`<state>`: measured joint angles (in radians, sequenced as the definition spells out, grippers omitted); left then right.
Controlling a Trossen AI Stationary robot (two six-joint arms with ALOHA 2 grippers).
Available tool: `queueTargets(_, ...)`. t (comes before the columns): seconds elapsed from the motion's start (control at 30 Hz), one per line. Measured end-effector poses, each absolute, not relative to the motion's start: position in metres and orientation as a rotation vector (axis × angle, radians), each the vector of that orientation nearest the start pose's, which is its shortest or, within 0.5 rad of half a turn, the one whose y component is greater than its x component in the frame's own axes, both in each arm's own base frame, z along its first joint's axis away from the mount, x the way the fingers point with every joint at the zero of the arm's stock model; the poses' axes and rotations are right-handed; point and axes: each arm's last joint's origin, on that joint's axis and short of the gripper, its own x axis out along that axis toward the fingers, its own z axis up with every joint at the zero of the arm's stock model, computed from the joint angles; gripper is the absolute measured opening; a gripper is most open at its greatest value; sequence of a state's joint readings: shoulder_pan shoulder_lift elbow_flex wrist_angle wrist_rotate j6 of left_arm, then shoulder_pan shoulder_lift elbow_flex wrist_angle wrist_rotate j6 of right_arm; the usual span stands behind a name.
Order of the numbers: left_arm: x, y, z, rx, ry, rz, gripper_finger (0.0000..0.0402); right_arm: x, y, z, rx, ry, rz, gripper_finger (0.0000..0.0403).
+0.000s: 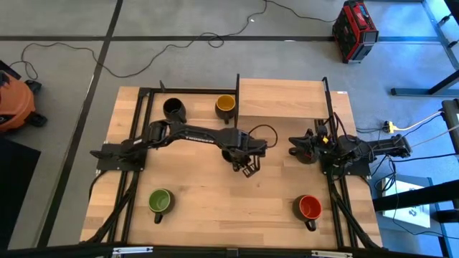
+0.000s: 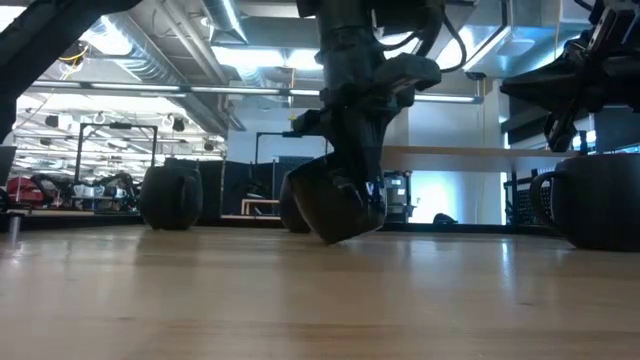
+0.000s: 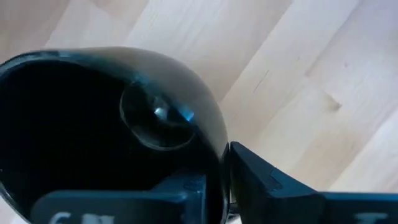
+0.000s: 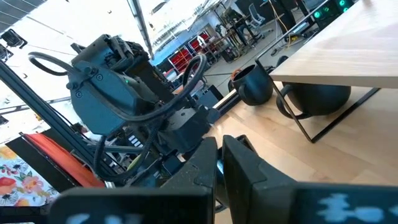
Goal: Place coffee mugs
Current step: Put the bottom black mug on the shelf
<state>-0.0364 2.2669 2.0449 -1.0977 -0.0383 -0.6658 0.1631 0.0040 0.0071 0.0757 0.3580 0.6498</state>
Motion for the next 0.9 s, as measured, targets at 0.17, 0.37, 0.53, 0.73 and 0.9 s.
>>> queueTargets(0.17,0.466,-0.017,0.218,-0.505,1.257,0.417,0.0077,0.096,0.005,0.173,0.667,-0.136,-0.164,0.0014)
queueTargets(0.37,0.47,-0.011,0.219,-0.522,1.232,0.375,0.0111,0.096,0.006,0.173,0.71,-0.134,-0.147,0.0014)
queueTargets(0.53,0.468,-0.007,0.226,-0.538,1.262,0.289,0.0129,0.096,0.007,0.176,0.733,-0.152,-0.088,0.0014)
queueTargets(0.73,0.453,-0.016,0.279,-0.389,1.21,0.169,0.0128,0.095,0.005,0.18,0.75,-0.214,-0.138,0.0014)
queueTargets(0.9,0.425,-0.034,0.327,-0.137,1.134,-0.002,0.0128,0.096,0.007,0.186,0.765,-0.219,-0.089,0.002)
